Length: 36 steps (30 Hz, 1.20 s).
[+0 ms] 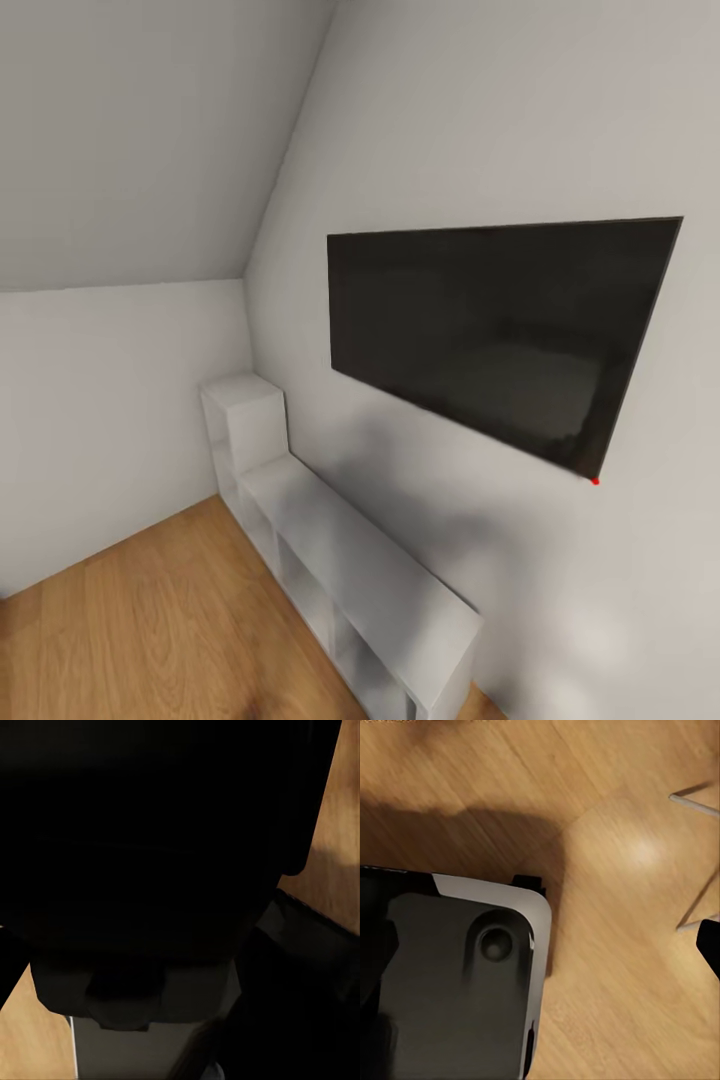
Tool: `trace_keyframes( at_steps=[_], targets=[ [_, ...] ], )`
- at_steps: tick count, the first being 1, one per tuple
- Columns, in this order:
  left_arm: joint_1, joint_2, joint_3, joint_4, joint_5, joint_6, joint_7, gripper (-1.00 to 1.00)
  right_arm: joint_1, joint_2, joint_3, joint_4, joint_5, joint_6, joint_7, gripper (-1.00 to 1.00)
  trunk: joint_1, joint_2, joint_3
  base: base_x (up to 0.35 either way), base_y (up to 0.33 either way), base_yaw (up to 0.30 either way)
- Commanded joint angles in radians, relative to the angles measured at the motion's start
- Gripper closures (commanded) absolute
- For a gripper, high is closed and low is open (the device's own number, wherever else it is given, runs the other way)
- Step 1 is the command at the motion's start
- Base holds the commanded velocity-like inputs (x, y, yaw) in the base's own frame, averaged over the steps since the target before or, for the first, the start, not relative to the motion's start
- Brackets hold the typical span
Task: Attach the digital camera to the camera tripod in the bedroom.
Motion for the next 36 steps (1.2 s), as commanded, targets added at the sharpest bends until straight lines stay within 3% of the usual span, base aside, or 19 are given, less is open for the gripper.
trace_keyframes(
  at_steps=[1, 36],
  targets=[
    [-0.001, 0.0, -0.009, 0.0, 0.006, -0.002, 0.0, 1.0, -0.001, -0.001, -0.008, 0.003, 0.006, -0.005, 0.001, -1.0, -0.004, 0.006, 0.002, 0.0, 0.0, 0.0],
    [-0.001, 0.0, -0.009, 0.0, 0.006, -0.002, 0.0, 1.0, -0.001, -0.001, -0.007, 0.003, 0.01, -0.007, -0.001, -1.0, -0.138, 0.251, 0.111, 0.0, 0.0, 0.0]
  ],
)
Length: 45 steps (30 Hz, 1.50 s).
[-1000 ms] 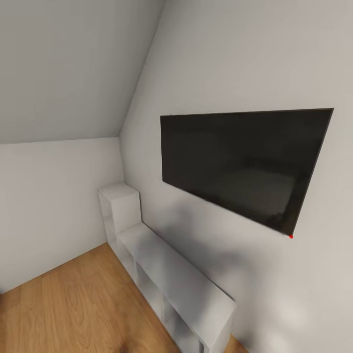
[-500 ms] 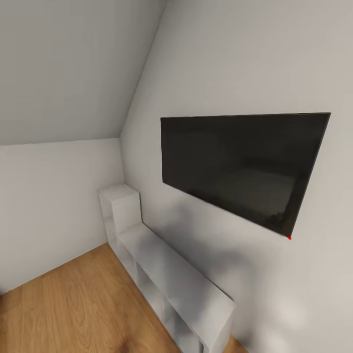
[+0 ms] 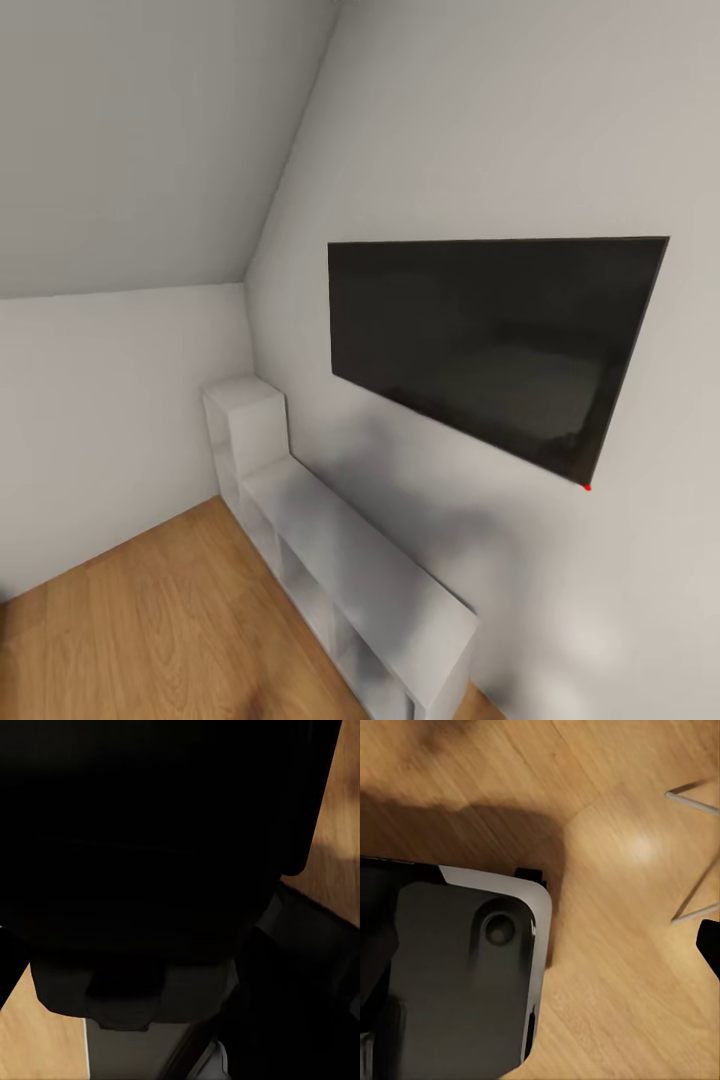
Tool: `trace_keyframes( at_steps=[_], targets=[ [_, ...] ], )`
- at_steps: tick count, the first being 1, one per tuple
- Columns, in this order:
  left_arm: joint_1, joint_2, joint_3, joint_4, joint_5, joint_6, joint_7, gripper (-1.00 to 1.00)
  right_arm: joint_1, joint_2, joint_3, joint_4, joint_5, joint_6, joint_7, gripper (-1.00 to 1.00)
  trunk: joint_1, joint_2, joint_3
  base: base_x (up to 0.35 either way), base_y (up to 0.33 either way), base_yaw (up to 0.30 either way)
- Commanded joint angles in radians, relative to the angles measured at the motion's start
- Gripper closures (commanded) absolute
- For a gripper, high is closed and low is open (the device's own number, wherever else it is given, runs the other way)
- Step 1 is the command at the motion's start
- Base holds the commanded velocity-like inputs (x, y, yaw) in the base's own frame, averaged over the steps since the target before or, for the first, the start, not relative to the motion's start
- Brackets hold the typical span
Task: Attach the digital camera to the camera tripod in the bedroom.
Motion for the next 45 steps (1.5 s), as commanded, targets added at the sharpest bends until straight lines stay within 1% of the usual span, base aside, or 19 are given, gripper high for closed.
trace_keyframes(
  at_steps=[1, 7, 27, 45],
  targets=[
    [0.0, 0.0, -0.009, 0.0, 0.006, -0.002, 0.0, 1.0, -0.001, -0.001, -0.008, 0.003, 0.006, -0.004, 0.001, -1.0, -0.004, 0.007, 0.003, 0.0, 0.0, 0.0],
    [0.0, 0.0, -0.009, 0.0, 0.006, -0.001, 0.0, 1.0, -0.001, -0.001, -0.007, 0.003, 0.007, -0.004, 0.001, -1.0, -0.027, 0.049, 0.022, 0.0, 0.0, 0.0],
    [0.0, 0.0, -0.009, -0.001, 0.006, -0.001, 0.0, 1.0, -0.001, 0.003, -0.006, 0.003, 0.007, -0.003, -0.017, -1.0, -0.027, 0.049, 0.022, 0.0, 0.0, 0.0],
    [0.0, -0.001, -0.009, -0.001, 0.006, -0.005, 0.001, 1.0, -0.001, 0.004, -0.006, 0.003, 0.01, -0.004, -0.018, -1.0, -0.027, 0.049, 0.022, 0.0, 0.0, 0.0]
  ],
)
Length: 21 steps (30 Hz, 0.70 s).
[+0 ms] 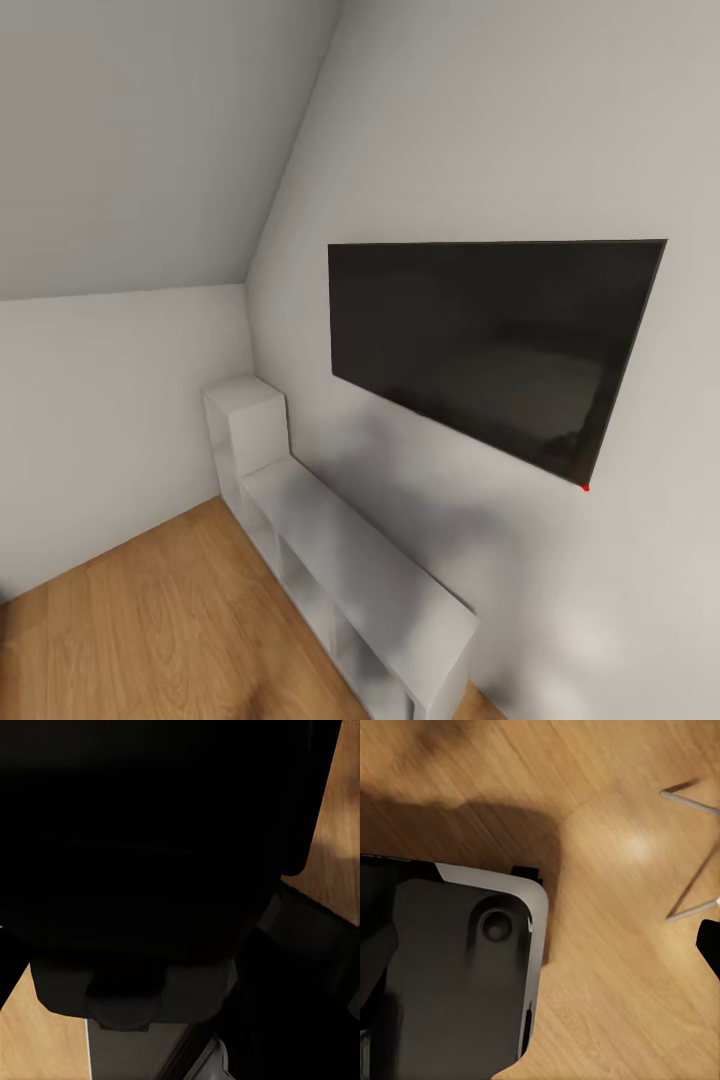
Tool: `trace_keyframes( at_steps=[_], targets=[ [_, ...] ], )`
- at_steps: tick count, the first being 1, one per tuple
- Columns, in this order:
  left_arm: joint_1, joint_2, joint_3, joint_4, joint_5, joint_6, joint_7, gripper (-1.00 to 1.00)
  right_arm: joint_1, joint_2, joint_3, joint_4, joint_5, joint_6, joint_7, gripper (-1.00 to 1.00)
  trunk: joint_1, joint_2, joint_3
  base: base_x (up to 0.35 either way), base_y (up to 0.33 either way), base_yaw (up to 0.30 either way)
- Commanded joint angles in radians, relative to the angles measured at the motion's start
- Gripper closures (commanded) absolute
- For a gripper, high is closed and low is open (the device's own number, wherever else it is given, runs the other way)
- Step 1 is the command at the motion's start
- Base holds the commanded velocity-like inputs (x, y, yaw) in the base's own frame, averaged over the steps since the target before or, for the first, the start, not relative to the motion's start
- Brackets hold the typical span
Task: Attach the digital camera to the camera tripod in the bedroom.
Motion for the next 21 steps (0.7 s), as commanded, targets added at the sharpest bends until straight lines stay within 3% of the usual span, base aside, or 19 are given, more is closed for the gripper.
trace_keyframes(
  at_steps=[1, 10, 21],
  targets=[
    [0.0, 0.0, -0.008, 0.0, 0.006, -0.003, 0.0, 1.0, -0.001, -0.001, -0.007, 0.003, 0.007, -0.001, 0.003, -1.0, 0.0, -0.001, 0.0, 0.0, 0.0, 0.0],
    [0.0, -0.006, -0.008, 0.0, 0.005, 0.0, 0.001, 1.0, -0.001, -0.002, -0.006, 0.004, 0.003, 0.008, -0.014, -1.0, 0.0, -0.001, 0.002, 0.0, 0.0, 0.075],
    [0.0, -0.002, -0.012, -0.007, -0.009, -0.006, -0.001, 1.0, -0.001, 0.006, -0.007, 0.004, -0.001, -0.003, -0.141, -1.0, 0.0, -0.001, 0.008, 0.0, 0.0, 0.245]
  ],
)
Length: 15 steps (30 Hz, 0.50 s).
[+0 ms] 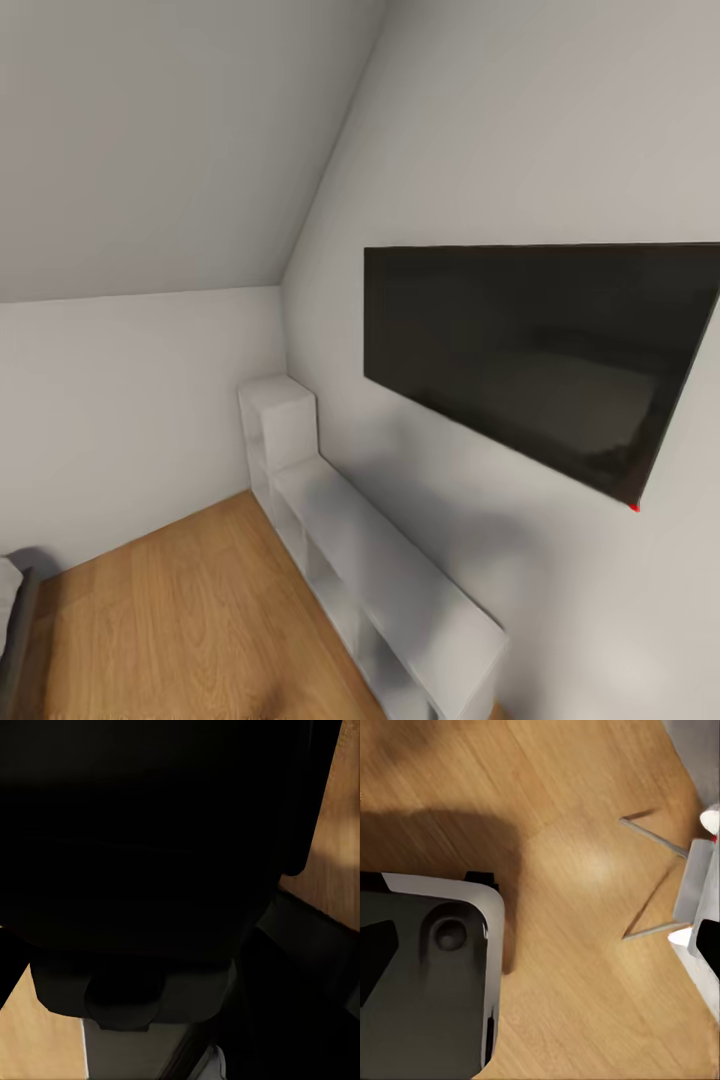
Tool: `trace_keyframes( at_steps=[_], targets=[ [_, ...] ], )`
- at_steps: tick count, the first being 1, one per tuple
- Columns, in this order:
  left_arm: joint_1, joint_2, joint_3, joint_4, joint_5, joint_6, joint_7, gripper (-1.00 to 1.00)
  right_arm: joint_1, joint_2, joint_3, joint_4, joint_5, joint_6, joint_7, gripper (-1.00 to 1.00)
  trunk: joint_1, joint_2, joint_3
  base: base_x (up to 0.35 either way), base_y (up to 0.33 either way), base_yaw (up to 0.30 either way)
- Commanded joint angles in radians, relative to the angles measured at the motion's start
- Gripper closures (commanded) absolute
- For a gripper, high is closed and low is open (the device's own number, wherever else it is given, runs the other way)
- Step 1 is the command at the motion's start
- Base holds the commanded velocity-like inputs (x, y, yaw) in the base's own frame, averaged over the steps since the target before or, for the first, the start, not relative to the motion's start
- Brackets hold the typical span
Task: Attach the digital camera to the camera tripod in the bedroom.
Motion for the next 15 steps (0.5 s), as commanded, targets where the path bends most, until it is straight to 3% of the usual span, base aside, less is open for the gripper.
trace_keyframes(
  at_steps=[1, 15],
  targets=[
    [0.0, 0.001, -0.006, 0.0, 0.006, -0.002, 0.0, 1.0, -0.001, -0.001, -0.008, 0.003, 0.004, -0.006, -0.004, -1.0, 0.0, -0.001, 0.0, 0.0, 0.0, 0.263],
    [0.0, 0.005, -0.008, -0.001, 0.005, -0.003, 0.0, 1.0, -0.001, -0.002, -0.009, 0.003, 0.006, -0.009, -0.012, -1.0, 0.0, -0.001, 0.009, 0.0, 0.0, 0.264]
  ],
)
